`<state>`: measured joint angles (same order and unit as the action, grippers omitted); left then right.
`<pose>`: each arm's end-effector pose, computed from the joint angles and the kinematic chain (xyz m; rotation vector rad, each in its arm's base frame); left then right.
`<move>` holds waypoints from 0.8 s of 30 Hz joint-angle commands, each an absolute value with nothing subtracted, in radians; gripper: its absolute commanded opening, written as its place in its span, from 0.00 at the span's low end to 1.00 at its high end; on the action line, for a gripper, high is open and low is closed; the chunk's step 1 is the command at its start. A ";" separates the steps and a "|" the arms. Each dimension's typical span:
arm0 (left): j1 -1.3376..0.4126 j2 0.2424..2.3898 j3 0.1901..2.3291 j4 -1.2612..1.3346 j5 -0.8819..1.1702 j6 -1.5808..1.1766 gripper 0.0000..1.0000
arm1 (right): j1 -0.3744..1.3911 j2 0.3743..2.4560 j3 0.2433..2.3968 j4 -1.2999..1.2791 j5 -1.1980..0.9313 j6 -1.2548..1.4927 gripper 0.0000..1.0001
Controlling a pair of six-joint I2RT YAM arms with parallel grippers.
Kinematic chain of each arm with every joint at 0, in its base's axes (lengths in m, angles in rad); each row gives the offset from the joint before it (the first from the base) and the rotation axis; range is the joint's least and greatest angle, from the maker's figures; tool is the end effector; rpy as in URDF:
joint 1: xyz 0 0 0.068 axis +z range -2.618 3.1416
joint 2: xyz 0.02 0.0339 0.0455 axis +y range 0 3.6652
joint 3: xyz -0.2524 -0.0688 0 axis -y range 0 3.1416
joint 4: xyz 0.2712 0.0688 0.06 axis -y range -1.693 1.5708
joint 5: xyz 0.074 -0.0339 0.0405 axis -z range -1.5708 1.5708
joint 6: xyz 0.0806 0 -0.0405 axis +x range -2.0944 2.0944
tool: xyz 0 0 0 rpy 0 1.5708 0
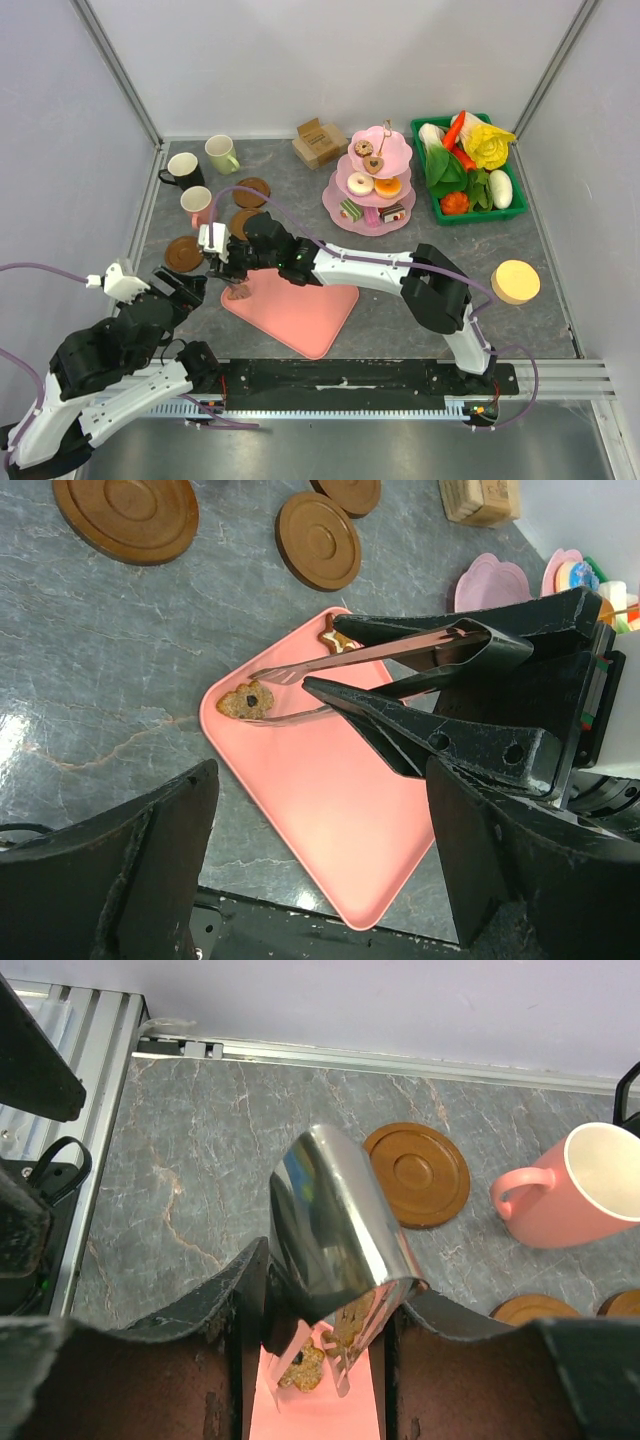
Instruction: Serve the afternoon tea
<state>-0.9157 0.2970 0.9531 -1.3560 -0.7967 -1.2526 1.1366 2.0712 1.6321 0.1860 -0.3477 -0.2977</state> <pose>0.0802 -0.0098 0.3164 -0.7313 1.9322 -0.4347 0.2094 0.5169 0.2365 -1.4340 1.2539 0.8979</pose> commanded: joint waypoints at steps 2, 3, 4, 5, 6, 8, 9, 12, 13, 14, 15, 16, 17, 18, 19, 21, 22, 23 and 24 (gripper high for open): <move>-0.914 0.275 0.943 -1.425 -0.853 -1.299 0.90 | 1.140 2.103 1.683 0.206 -0.351 -0.270 0.45; -0.914 0.272 0.943 -1.425 -0.853 -1.301 0.90 | 1.140 2.103 1.687 0.210 -0.351 -0.267 0.44; -0.916 0.270 0.943 -1.427 -0.853 -1.298 0.90 | 1.140 2.105 1.689 0.210 -0.347 -0.264 0.44; -0.914 0.270 0.945 -1.428 -0.853 -1.298 0.90 | 1.140 2.105 1.690 0.210 -0.344 -0.259 0.42; -0.913 0.267 0.943 -1.428 -0.853 -1.298 0.90 | 1.140 2.100 1.687 0.213 -0.341 -0.258 0.41; -0.913 0.265 0.942 -1.428 -0.853 -1.301 0.90 | 1.140 2.088 1.675 0.213 -0.339 -0.256 0.39; -0.914 0.265 0.940 -1.428 -0.851 -1.302 0.90 | 1.138 2.080 1.666 0.213 -0.341 -0.253 0.37; -0.914 0.264 0.937 -1.421 -0.847 -1.296 0.90 | 1.140 2.028 1.620 0.235 -0.316 -0.238 0.36; -0.914 0.267 0.937 -1.407 -0.838 -1.280 0.91 | 1.140 2.005 1.596 0.254 -0.304 -0.226 0.35; -0.916 0.267 0.939 -1.393 -0.827 -1.261 0.91 | 1.141 1.984 1.568 0.273 -0.281 -0.209 0.34; -0.914 0.271 0.939 -1.382 -0.818 -1.247 0.91 | 1.140 1.961 1.551 0.279 -0.258 -0.198 0.34; -0.916 0.273 0.939 -1.376 -0.812 -1.238 0.91 | 1.140 1.938 1.534 0.279 -0.232 -0.181 0.34; -0.914 0.279 0.940 -1.368 -0.804 -1.227 0.91 | 1.140 1.921 1.519 0.272 -0.206 -0.175 0.34; -0.914 0.281 0.942 -1.368 -0.798 -1.223 0.91 | 1.141 1.899 1.499 0.265 -0.178 -0.170 0.33; -0.914 0.284 0.943 -1.362 -0.793 -1.218 0.91 | 1.140 1.879 1.477 0.258 -0.151 -0.161 0.33; -0.914 0.288 0.940 -1.351 -0.778 -1.204 0.91 | 1.140 1.826 1.436 0.242 -0.092 -0.146 0.33; -0.914 0.288 0.937 -1.339 -0.772 -1.195 0.91 | 1.140 1.804 1.421 0.232 -0.057 -0.140 0.33; -0.914 0.288 0.933 -1.321 -0.764 -1.186 0.91 | 1.140 1.777 1.401 0.221 -0.026 -0.134 0.33; -0.914 0.288 0.928 -1.306 -0.758 -1.178 0.91 | 1.140 1.755 1.384 0.209 0.024 -0.124 0.33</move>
<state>-0.9157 0.2729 0.9409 -1.3544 -0.7723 -1.2289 1.1370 1.8866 1.4296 0.2085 -0.1513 -0.1730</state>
